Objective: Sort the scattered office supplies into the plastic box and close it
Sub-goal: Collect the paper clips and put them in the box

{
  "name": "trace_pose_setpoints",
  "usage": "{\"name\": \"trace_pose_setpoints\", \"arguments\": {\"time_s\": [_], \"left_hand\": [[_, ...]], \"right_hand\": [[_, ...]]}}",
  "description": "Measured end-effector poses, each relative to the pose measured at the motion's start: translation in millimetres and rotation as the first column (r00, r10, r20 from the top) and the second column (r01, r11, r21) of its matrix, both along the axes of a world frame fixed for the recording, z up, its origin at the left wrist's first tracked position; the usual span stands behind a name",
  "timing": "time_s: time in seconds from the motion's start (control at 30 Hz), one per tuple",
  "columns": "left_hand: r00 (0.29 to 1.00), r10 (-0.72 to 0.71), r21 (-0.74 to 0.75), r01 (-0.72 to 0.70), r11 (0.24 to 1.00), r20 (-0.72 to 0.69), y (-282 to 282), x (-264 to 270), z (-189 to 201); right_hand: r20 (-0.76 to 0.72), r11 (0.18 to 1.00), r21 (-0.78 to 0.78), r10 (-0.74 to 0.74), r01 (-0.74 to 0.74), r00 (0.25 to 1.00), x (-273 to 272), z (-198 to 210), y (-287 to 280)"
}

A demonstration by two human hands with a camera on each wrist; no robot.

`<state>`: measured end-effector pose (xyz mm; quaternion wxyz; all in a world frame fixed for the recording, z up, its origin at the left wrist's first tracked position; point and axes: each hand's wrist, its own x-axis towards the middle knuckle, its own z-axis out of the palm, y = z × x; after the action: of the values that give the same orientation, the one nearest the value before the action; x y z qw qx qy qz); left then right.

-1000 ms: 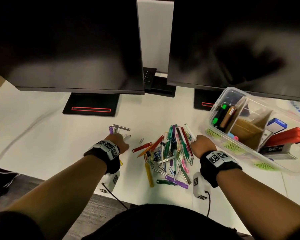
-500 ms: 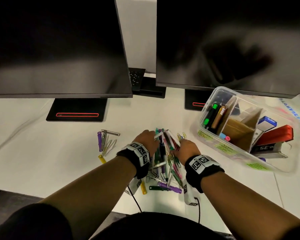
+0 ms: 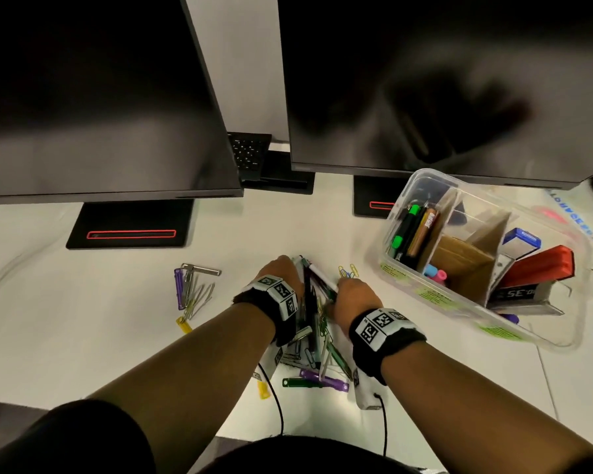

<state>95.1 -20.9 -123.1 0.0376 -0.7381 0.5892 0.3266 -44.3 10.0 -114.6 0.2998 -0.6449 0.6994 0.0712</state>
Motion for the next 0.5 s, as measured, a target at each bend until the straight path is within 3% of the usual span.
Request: {"name": "trace_pose_setpoints", "arguments": {"time_s": [0.17,0.27,0.37,0.5], "left_hand": [[1.000,-0.004,0.011,0.004,1.000,-0.021,-1.3,3.6,6.7],[0.998,0.029,0.011,-0.028,1.000,-0.060,-5.9,8.4,14.6],[0.992,0.070,-0.049,-0.075,0.996,-0.104,-13.1,15.6,25.7],[0.980,0.099,-0.115,-0.120,0.986,-0.174,-20.7,27.5,41.5]], "right_hand": [[0.083,0.997,-0.030,-0.070,0.073,0.994,-5.8,3.9,-5.9],[0.237,0.979,-0.045,-0.181,0.197,0.954,-8.2,9.8,-8.6],[0.497,0.944,0.017,-0.293,0.328,0.817,-7.6,19.5,-9.2],[0.653,0.913,0.092,-0.356,0.397,0.669,-3.9,33.6,-9.4]]}}
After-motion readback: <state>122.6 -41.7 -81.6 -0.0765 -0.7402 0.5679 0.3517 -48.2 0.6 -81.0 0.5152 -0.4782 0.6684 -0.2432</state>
